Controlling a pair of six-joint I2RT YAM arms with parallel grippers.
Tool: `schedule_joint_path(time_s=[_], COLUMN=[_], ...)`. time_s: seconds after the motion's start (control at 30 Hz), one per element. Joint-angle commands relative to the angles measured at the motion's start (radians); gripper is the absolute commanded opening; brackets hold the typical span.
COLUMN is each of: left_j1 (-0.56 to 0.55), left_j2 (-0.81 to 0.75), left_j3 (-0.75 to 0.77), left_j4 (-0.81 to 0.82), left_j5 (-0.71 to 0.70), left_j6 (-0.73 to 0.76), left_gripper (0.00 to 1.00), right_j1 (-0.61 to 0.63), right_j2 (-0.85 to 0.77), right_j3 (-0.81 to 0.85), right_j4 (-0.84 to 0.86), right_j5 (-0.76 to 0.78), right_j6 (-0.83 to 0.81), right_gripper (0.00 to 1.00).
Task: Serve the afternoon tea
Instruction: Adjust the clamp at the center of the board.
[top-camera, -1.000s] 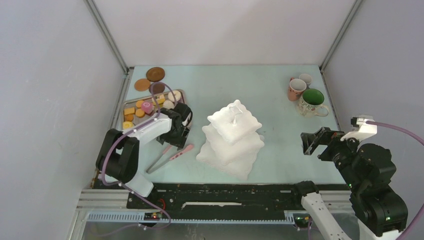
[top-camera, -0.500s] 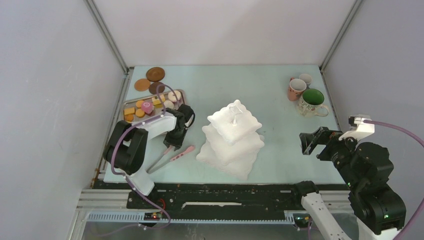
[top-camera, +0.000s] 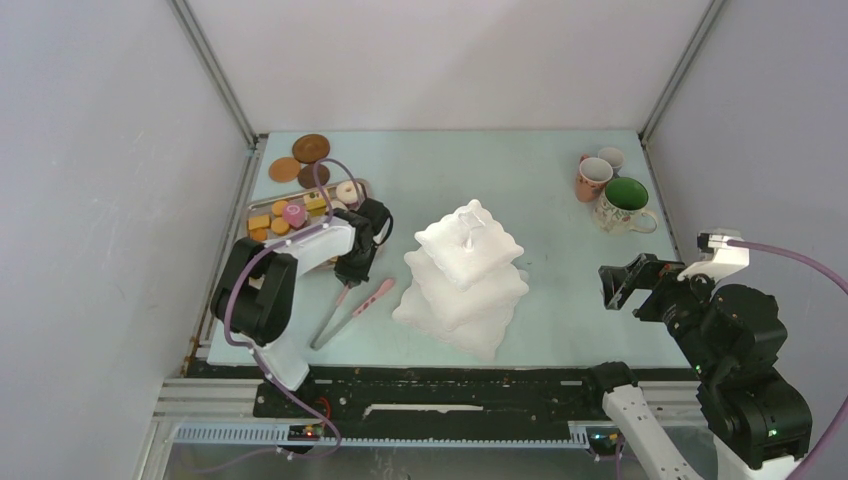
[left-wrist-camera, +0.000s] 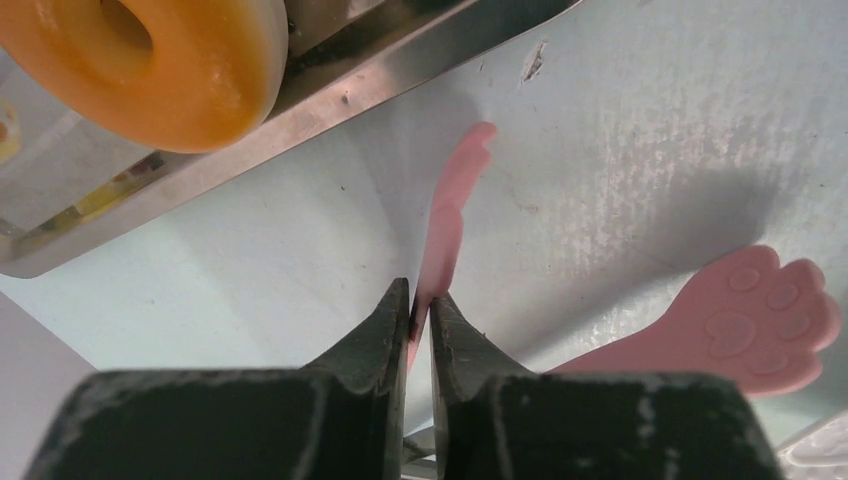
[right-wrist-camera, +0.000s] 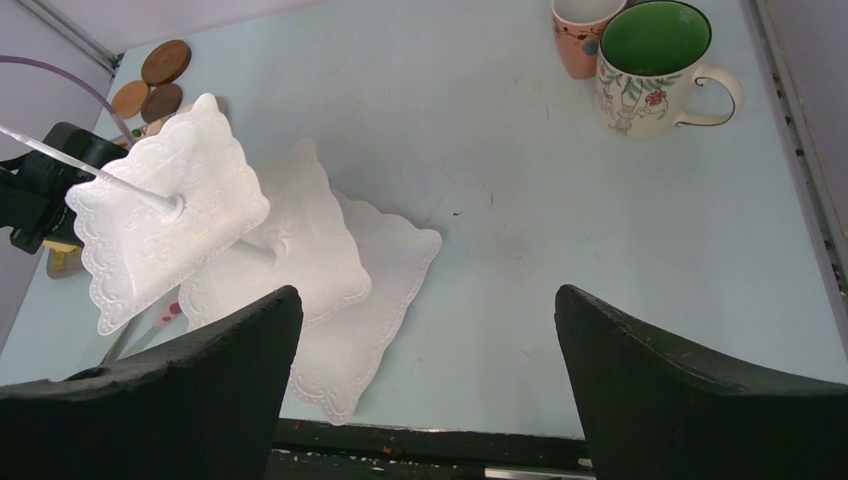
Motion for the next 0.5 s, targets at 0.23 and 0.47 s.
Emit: schedule_joint_path(time_s=[0.23, 0.47], left_j1=[-0.003, 0.001], left_j2=[-0.069, -0.094], left_j3=[0.033, 0.031], left_j4=[0.031, 0.086], left_j5=[-0.001, 0.023], left_j6=[-0.025, -0.05], left_gripper=[0.04, 0.0], right_j1=[0.001, 0.001], right_j2=[0.008, 0.008], right_j3=[-0.001, -0.002], right_j4=[0.026, 0.038], right_j5=[0.013, 0.01], right_j6=[0.009, 0.006], right_gripper=[1.0, 1.0])
